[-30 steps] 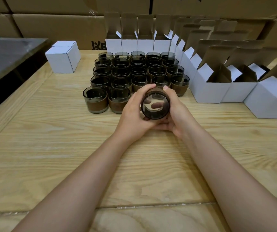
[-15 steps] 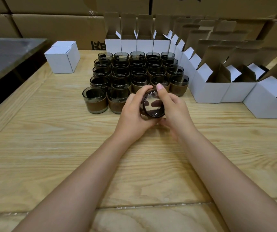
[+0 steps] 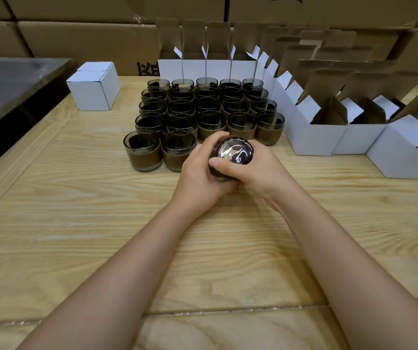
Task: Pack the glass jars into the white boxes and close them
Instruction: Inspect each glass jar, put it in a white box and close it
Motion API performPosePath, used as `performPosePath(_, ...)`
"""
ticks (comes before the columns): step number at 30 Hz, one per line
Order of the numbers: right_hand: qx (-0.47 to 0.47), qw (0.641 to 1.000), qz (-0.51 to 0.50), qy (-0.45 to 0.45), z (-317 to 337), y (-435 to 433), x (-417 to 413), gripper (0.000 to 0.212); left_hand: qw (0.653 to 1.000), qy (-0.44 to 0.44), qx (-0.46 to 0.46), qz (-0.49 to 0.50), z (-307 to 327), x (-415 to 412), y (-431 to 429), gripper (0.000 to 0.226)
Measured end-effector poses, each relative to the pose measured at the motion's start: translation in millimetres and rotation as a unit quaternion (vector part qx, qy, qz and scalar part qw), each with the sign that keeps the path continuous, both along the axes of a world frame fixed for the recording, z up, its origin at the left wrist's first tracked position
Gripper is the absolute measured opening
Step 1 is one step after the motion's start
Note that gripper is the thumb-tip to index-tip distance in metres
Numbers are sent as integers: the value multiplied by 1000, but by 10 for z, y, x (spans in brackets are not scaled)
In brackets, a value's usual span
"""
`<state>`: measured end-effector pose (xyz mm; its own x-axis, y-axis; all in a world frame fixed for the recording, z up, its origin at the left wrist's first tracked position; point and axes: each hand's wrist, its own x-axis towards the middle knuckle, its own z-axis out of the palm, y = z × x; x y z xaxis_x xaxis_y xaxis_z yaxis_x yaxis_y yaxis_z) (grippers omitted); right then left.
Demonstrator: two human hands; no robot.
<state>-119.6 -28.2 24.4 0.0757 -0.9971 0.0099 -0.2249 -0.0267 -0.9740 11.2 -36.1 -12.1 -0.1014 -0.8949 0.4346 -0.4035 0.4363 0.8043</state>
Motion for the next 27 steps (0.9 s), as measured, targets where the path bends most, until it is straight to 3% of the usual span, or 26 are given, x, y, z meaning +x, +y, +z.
performPosePath(3,-28,999,25,40,9,-9,-41,62,999,34,9,-5,12,12,0,79)
performPosePath(9,-59,992,106,20,40,-20,-198,30,997,75,13,-32,23,30,-1,71)
performPosePath(11,-64,990,123,6,55,-21,-245,34,994,95,17,-42,21,36,-8,70)
performPosePath(14,-52,989,139,-25,50,-28,-277,60,993,105,16,-43,18,44,-17,70)
performPosePath(19,-32,989,136,-56,-4,-52,-273,31,994,107,11,-37,11,40,-24,68)
performPosePath(27,-3,988,113,-101,-19,-66,-239,32,995,96,7,-38,6,41,-35,69)
